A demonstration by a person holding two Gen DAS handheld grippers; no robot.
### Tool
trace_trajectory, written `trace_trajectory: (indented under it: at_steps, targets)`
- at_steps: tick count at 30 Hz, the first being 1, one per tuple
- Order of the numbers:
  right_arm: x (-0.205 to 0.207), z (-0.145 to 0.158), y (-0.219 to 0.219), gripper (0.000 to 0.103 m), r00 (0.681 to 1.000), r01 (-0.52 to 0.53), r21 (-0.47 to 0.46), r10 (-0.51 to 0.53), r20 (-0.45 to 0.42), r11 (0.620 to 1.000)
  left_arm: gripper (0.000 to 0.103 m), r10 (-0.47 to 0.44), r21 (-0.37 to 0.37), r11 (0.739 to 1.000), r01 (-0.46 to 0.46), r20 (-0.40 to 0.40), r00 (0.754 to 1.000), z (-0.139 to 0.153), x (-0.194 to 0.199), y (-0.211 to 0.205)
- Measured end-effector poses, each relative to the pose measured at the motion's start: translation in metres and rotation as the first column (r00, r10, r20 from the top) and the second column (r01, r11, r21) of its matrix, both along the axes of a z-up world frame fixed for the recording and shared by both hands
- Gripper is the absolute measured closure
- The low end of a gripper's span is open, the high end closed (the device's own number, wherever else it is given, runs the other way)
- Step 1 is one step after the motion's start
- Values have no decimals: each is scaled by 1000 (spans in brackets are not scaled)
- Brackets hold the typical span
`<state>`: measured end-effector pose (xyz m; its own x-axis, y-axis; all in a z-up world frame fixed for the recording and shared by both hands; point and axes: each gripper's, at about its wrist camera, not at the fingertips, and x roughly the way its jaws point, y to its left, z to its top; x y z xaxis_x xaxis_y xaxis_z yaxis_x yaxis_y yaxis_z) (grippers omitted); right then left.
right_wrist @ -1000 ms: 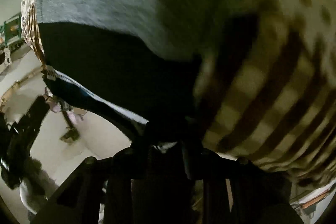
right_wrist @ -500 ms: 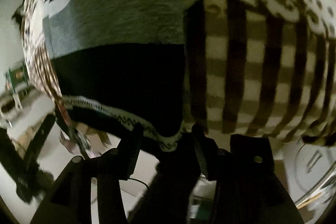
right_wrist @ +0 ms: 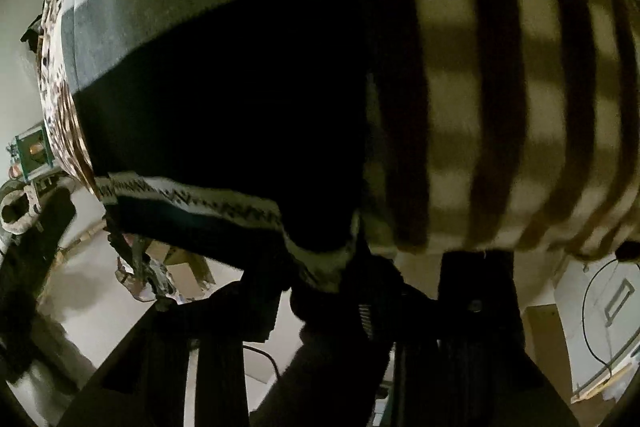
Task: Fold small clothes
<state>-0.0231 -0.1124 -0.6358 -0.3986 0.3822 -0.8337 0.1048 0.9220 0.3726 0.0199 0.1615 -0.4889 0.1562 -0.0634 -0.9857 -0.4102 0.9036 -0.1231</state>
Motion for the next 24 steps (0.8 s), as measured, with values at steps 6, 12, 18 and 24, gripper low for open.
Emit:
trace_trajectory:
  at_steps: [6,12,18,24]
  targets:
    - [-16,-8,7,75,976,-218,-155,211,-58,964,51,-27,-84,996,25,-23,999,-20,9,15]
    - [-31,10,-22,75,997,-68,-21,67,-44,997,51,-75,-131,989,71,-24,997,-37,13,26]
    - [-7,27,-57,52,973,223,133,-229,34,966,46,-120,-281,954,110,-19,993,-70,17,26]
    - [1,-21,-37,52,948,317,201,-316,-39,927,34,-169,-336,928,158,-3,986,-89,20,17]
